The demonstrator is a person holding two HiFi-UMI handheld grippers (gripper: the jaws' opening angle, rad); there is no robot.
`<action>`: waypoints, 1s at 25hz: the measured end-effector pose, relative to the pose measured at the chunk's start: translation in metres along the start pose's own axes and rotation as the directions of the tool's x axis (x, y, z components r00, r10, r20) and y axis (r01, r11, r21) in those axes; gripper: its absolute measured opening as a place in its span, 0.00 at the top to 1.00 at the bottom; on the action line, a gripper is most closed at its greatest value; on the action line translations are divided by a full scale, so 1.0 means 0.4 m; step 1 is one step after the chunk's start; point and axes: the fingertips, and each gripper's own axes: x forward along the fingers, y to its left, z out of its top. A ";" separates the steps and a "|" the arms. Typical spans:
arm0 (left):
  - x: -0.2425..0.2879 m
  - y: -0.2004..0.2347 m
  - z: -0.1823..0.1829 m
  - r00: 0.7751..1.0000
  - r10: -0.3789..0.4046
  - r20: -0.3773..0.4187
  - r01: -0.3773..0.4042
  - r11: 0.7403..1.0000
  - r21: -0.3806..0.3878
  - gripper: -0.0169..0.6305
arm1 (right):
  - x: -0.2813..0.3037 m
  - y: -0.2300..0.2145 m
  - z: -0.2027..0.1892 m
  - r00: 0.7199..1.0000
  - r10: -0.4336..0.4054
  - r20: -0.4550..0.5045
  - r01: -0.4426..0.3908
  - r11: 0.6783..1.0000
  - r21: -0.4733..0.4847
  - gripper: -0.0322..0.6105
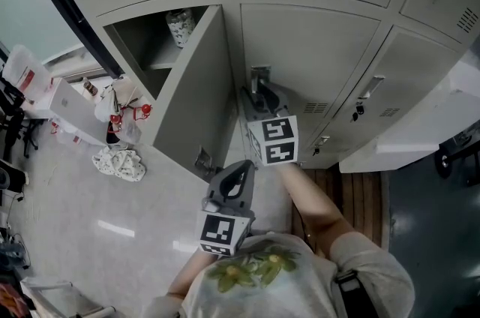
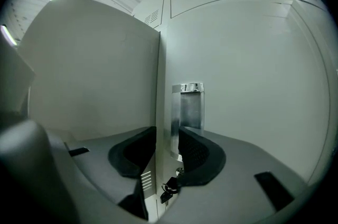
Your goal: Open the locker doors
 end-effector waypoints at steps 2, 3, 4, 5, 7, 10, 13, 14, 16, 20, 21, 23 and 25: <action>-0.002 -0.002 -0.001 1.000 -0.004 0.000 0.004 1.000 -0.001 0.93 | -0.004 0.000 -0.001 1.000 -0.008 0.002 0.008 1.000 0.001 0.73; -0.003 -0.003 -0.001 1.000 -0.004 0.002 0.004 1.000 -0.001 0.93 | -0.007 0.001 -0.001 1.000 -0.011 0.003 0.011 1.000 0.000 0.74; -0.004 -0.003 0.000 1.000 -0.004 0.003 0.004 1.000 -0.001 0.93 | -0.010 0.002 -0.001 1.000 -0.013 0.005 0.013 1.000 -0.001 0.74; -0.005 -0.003 0.000 1.000 -0.005 0.004 0.005 1.000 -0.001 0.93 | -0.013 0.004 -0.001 1.000 -0.015 0.006 0.015 1.000 0.000 0.74; -0.008 -0.005 0.000 1.000 -0.006 0.004 0.006 1.000 -0.002 0.93 | -0.019 0.006 -0.001 1.000 -0.017 0.009 0.017 1.000 0.006 0.74; -0.014 -0.007 -0.001 1.000 -0.009 0.005 0.009 1.000 -0.002 0.93 | -0.028 0.007 -0.001 1.000 -0.026 0.012 0.026 1.000 0.016 0.74; -0.021 -0.011 -0.004 1.000 -0.012 0.002 0.012 1.000 -0.001 0.93 | -0.041 0.006 -0.001 0.999 -0.038 0.016 0.038 0.999 0.017 0.79; -0.023 -0.012 -0.006 1.000 -0.013 0.001 0.013 1.000 -0.002 0.93 | -0.045 0.007 -0.001 0.999 -0.039 0.017 0.039 0.999 0.018 0.79; -0.028 -0.015 -0.009 1.000 -0.015 -0.001 0.015 1.000 -0.002 0.93 | -0.054 0.011 -0.002 0.999 -0.038 0.019 0.038 0.999 0.020 0.79; -0.041 -0.023 -0.012 1.000 -0.019 -0.002 0.019 1.000 -0.001 0.93 | -0.075 0.019 -0.002 0.999 -0.039 0.022 0.039 0.999 0.024 0.79; -0.046 -0.025 -0.013 1.000 -0.020 -0.003 0.020 1.000 -0.002 0.93 | -0.080 0.021 -0.002 0.999 -0.039 0.022 0.039 0.999 0.025 0.79; -0.054 -0.029 -0.017 1.000 -0.022 -0.004 0.022 1.000 -0.003 0.93 | -0.092 0.025 -0.003 0.999 -0.037 0.025 0.037 0.999 0.030 0.78; -0.063 -0.032 -0.020 1.000 -0.022 -0.004 0.022 1.000 -0.004 0.93 | -0.103 0.028 -0.004 0.999 -0.036 0.029 0.035 0.999 0.035 0.78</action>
